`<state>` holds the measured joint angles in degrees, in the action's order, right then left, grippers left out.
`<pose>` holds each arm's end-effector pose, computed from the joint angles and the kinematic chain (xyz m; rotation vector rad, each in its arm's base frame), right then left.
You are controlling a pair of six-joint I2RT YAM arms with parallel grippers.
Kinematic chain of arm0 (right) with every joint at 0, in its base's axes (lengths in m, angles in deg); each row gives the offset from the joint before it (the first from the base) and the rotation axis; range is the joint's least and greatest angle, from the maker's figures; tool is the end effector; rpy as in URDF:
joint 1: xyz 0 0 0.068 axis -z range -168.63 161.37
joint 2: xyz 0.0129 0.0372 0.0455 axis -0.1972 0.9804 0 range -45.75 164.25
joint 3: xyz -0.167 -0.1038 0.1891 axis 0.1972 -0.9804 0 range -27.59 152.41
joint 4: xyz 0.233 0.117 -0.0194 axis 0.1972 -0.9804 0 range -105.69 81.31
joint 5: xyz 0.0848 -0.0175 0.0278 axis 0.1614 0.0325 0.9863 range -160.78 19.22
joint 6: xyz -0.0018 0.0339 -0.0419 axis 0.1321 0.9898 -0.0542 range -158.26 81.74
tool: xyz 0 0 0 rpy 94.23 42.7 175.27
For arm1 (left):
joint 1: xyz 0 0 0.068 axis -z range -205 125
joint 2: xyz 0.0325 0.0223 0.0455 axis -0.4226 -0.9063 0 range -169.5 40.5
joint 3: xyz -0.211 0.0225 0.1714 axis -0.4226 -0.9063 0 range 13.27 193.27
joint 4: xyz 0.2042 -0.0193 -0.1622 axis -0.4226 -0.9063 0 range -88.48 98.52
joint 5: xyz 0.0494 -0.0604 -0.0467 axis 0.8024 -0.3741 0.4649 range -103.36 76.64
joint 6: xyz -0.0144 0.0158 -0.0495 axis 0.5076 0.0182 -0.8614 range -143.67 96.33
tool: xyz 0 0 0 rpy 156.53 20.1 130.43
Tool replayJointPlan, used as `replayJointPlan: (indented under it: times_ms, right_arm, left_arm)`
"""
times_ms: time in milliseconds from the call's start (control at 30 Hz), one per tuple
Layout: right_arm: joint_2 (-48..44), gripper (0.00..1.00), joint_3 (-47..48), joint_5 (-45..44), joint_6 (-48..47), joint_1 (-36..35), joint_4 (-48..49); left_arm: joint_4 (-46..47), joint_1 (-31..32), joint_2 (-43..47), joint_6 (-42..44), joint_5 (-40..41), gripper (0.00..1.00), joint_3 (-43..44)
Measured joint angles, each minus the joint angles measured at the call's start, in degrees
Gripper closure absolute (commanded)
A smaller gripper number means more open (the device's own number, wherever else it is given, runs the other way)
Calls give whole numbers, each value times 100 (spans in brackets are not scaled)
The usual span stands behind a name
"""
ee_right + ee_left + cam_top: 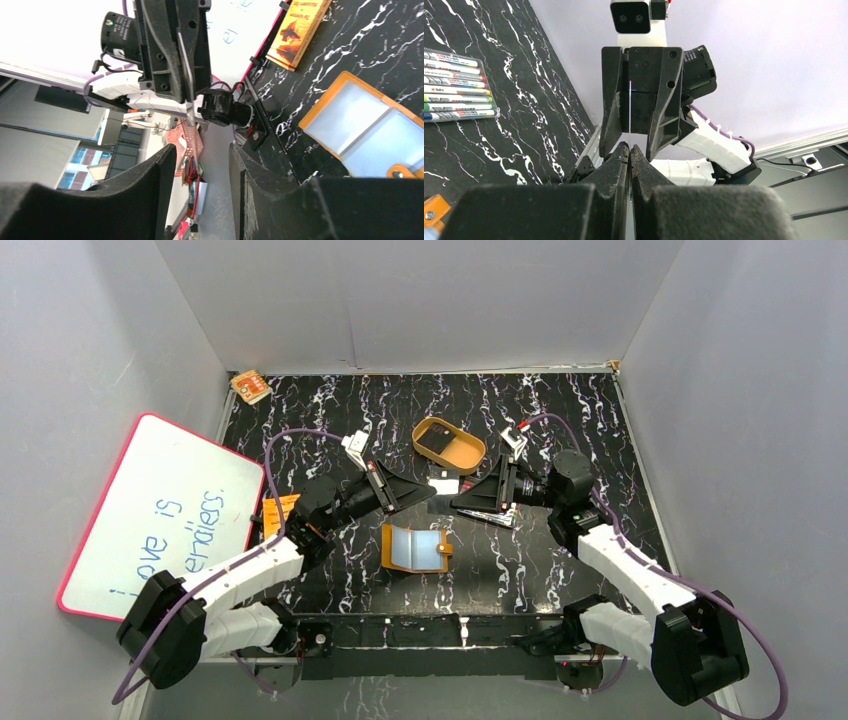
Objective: Put the credit cards into the card holder
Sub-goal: Insert the credit card into the card holder.
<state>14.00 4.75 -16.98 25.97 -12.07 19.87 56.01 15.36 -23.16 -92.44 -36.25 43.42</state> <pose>0.1970 0.1167 0.2839 -0.2334 1.9096 1.8325 0.1770 -0.1685 0.2906 0.0089 1.6166 -1.8150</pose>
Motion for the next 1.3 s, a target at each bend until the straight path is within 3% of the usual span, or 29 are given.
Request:
replayJointPlan:
  times_ms: [367,467,533,567,633,667,733,867,1000,1100,1300]
  right_arm:
    - [107,71,-116,-208,527,-238,935]
    - [114,84,-136,-291,564,-262,946]
    - [142,98,-138,-321,584,-284,951]
    - [164,100,-138,-350,597,-293,949]
    - [188,100,-138,-387,603,-297,929]
    - [186,100,-138,-413,592,-299,892]
    - [155,100,-74,-470,339,-323,564]
    - [7,100,444,-852,-684,-376,-1113]
    - [-76,100,612,-1220,-1399,-470,-2188]
    - [28,100,490,-1541,-1624,-765,-2610]
    - [761,100,446,-2074,-1703,-1720,-2809]
  left_arm:
    - [52,0,0,-48,0,100,-72]
    - [72,0,0,-50,0,100,-92]
    - [109,0,0,-55,0,100,-109]
    - [136,0,0,-57,0,92,-122]
    - [136,0,0,-44,4,58,-131]
    - [85,0,2,20,2,45,-131]
    - [-358,2,96,181,44,28,-118]
    - [-2149,7,815,734,479,23,-9]
    - [-3348,7,1478,1263,852,21,116]
    - [-3967,7,1617,1534,1010,14,118]
    - [-4953,7,1390,1790,1405,13,107]
